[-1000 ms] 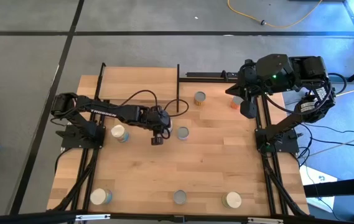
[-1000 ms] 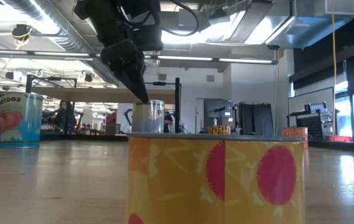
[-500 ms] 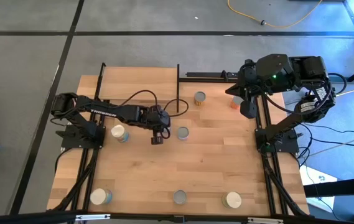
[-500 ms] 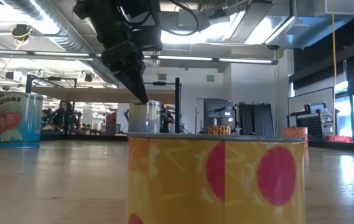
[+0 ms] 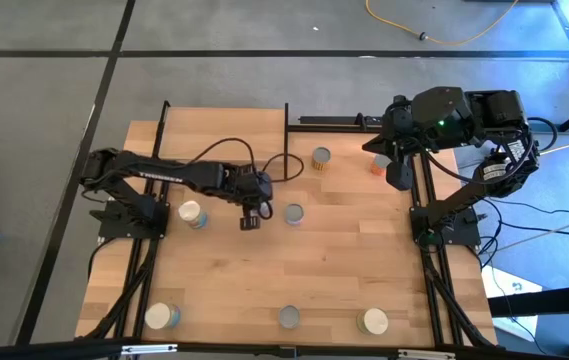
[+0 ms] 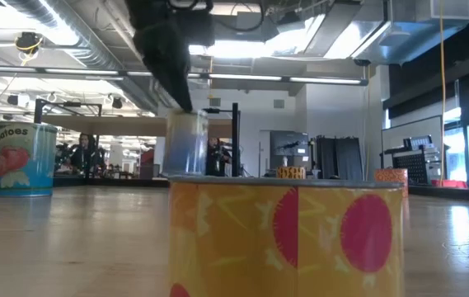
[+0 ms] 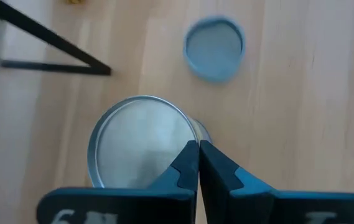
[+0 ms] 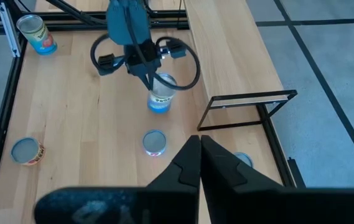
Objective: Pick and place cans onto a shelf
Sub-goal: Put the blue canned peas on the shelf
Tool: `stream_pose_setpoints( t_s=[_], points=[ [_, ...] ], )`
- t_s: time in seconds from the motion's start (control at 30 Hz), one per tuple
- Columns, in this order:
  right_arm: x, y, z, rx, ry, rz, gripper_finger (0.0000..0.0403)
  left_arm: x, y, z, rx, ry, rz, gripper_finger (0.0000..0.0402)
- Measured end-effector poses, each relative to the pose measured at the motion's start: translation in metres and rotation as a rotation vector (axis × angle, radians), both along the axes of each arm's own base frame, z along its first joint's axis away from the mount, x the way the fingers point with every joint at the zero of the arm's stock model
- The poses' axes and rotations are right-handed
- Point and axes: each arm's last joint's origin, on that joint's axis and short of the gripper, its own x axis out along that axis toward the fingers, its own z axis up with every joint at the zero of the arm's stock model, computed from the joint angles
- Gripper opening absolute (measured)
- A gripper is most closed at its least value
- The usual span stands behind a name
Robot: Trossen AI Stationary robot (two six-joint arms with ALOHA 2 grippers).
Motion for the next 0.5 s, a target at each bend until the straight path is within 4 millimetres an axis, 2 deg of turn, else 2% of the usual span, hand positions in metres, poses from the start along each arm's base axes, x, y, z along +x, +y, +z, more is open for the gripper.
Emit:
stream_pose_setpoints(
  t_s=[0.23, 0.5],
  points=[
    [0.000, 0.000, 0.000, 0.000, 0.000, 0.000, 0.0011, -0.002, 0.001, 0.047, 0.011, 0.012, 0.038, 0.0000],
    [0.000, 0.000, 0.000, 0.000, 0.000, 0.000, 0.0011, -0.015, 0.002, 0.123, 0.042, -0.047, 0.086, 0.0000]
  ],
)
